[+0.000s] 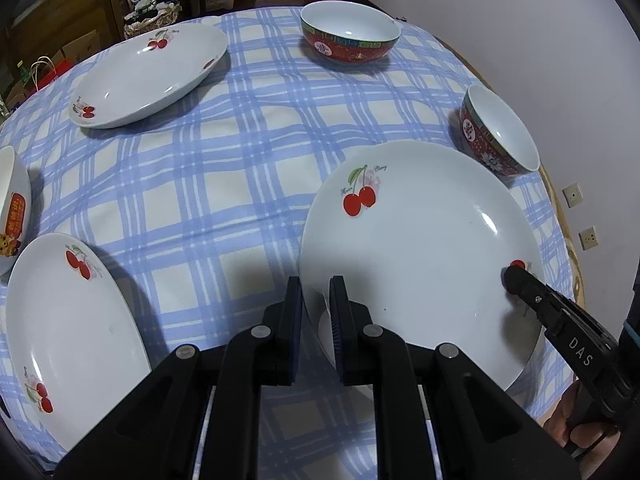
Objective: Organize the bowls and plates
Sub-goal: 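Lift and carry the cherry plate with both grippers across the table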
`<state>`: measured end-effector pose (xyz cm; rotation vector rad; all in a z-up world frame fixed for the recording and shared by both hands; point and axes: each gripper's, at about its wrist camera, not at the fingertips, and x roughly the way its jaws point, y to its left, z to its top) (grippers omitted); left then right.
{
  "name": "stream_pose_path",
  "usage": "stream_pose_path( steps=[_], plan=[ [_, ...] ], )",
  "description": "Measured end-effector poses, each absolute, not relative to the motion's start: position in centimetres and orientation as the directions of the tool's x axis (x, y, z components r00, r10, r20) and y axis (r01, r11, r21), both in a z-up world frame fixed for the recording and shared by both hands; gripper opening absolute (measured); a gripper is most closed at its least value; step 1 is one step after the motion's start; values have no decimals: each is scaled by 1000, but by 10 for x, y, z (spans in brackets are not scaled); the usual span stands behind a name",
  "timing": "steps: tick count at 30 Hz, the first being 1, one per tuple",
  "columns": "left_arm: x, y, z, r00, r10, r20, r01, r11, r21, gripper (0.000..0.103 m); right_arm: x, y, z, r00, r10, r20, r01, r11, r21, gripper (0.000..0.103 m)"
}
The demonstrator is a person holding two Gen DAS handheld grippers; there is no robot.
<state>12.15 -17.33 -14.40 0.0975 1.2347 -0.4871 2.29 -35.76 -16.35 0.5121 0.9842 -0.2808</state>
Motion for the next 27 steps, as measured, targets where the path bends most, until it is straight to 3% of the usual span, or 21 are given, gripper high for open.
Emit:
stream_pose_path(
  steps=[27],
  plan=[
    [119, -176, -156, 219, -266, -939, 409, 899, -159, 13, 26, -361, -174, 491, 31, -871, 474, 829, 297, 15]
  ],
)
